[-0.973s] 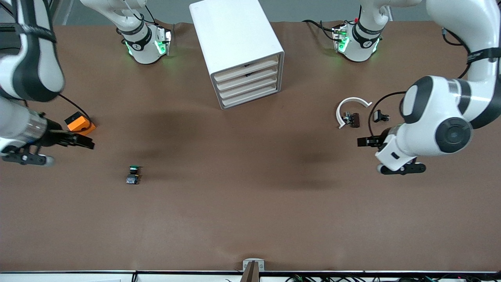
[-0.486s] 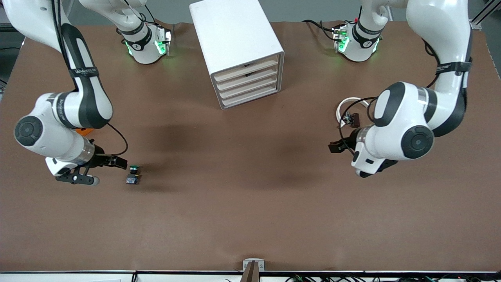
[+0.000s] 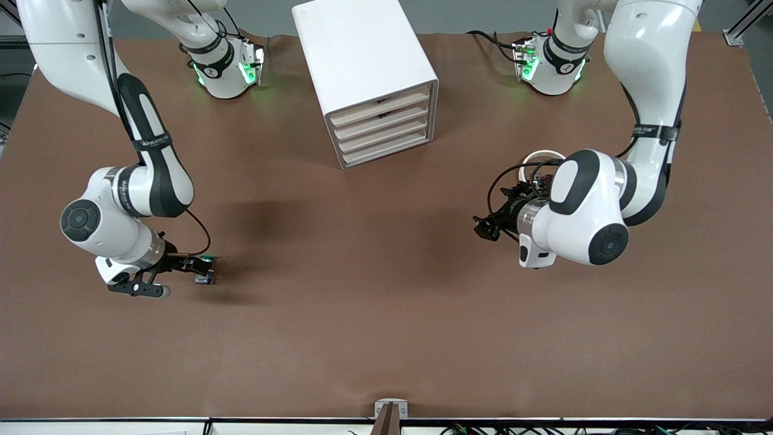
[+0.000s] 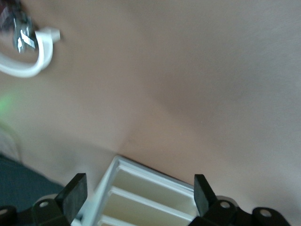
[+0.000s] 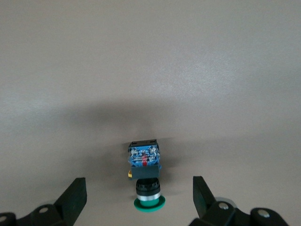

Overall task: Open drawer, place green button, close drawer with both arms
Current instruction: 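Grasp the button with the right gripper while the left gripper reaches the drawer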

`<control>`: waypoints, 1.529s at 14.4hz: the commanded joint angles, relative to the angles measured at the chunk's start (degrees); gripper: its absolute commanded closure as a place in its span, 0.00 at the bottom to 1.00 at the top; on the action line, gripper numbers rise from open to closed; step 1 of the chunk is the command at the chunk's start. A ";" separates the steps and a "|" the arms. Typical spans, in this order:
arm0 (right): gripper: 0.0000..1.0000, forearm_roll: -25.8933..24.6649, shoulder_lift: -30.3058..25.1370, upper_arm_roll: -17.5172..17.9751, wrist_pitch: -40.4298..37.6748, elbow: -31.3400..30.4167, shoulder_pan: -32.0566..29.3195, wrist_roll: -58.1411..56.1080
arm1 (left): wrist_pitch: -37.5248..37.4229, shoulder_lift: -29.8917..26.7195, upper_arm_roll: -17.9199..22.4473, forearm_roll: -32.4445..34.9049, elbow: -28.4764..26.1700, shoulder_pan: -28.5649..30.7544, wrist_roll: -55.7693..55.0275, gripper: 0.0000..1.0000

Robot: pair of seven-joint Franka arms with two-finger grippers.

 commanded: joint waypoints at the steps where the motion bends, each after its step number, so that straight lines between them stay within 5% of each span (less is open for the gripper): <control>1: 0.00 -0.37 1.61 -0.17 2.52 0.31 0.17 0.22 | -4.20 2.46 0.07 -3.25 2.29 -1.32 -6.75 0.00; 8: 0.00 -1.60 5.57 -0.17 9.57 -1.54 0.78 -0.05 | -7.90 8.69 -0.80 -13.27 3.08 -1.50 -24.86 0.00; 18: 0.00 -1.60 5.92 -0.17 8.95 -2.68 0.96 0.48 | -11.33 16.08 -6.70 -14.95 2.47 -2.28 -41.74 0.00; 19: 0.06 -1.60 5.92 -0.17 8.69 -2.77 0.96 0.48 | -11.42 16.52 -6.70 -14.95 2.29 -2.81 -42.80 0.00; 20: 0.27 -1.60 5.84 -0.17 8.43 -3.03 0.96 0.40 | -11.51 16.87 -6.78 -14.95 2.03 -3.08 -44.03 0.00; 22: 0.97 -1.51 5.75 -0.17 7.55 -2.95 0.96 0.66 | -12.56 18.10 -6.78 -15.13 2.11 -4.05 -46.23 0.04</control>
